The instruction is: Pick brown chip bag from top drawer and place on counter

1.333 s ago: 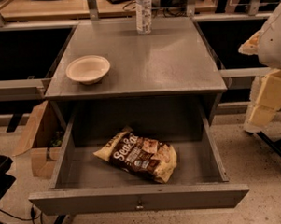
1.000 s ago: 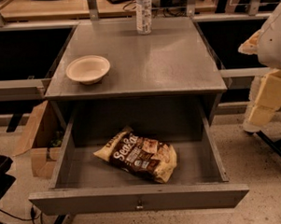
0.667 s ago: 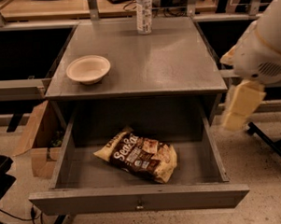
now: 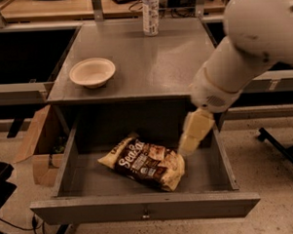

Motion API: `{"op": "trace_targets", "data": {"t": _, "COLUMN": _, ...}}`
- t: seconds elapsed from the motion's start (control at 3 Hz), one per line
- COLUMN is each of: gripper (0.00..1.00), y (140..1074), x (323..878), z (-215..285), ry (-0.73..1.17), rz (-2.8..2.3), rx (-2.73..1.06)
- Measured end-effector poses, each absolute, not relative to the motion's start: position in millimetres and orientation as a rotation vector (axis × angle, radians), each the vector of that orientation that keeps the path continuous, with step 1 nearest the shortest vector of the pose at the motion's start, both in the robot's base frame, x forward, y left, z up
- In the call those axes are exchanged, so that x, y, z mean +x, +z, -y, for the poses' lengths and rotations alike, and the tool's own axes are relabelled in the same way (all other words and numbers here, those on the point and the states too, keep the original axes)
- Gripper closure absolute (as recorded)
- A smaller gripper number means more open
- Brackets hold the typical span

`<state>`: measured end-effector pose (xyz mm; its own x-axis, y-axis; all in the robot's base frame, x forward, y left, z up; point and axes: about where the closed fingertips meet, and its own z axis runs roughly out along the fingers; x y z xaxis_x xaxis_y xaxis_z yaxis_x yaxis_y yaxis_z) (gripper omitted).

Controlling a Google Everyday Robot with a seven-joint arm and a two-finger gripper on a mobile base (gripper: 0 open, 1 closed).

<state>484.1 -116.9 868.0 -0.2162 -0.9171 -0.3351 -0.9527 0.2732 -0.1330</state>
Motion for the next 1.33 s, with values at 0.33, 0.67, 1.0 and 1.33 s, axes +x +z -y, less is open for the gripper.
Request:
{"op": "trace_targets", "data": {"t": 0.33, "gripper": 0.0, "y": 811.5, "x": 496.9, "z": 57.0, "ry": 0.234, "rz": -2.178, "rx": -1.683}}
{"op": "trace_targets", "data": {"t": 0.67, "gripper": 0.0, "y": 813.4, "x": 498.6, "z": 57.0, "ry": 0.229, "rz": -2.172, "rx": -1.677}}
{"op": "trace_targets", "data": {"t": 1.0, "gripper": 0.0, "y": 795.3, "x": 502.6, "z": 46.9, "ry": 0.233, "rz": -2.197, "rx": -1.694}}
{"op": "trace_targets", "data": {"t": 1.33, "gripper": 0.0, "y": 745.7, "x": 518.0, "z": 27.1, "ry": 0.271, "rz": -2.223, "rx": -1.71}}
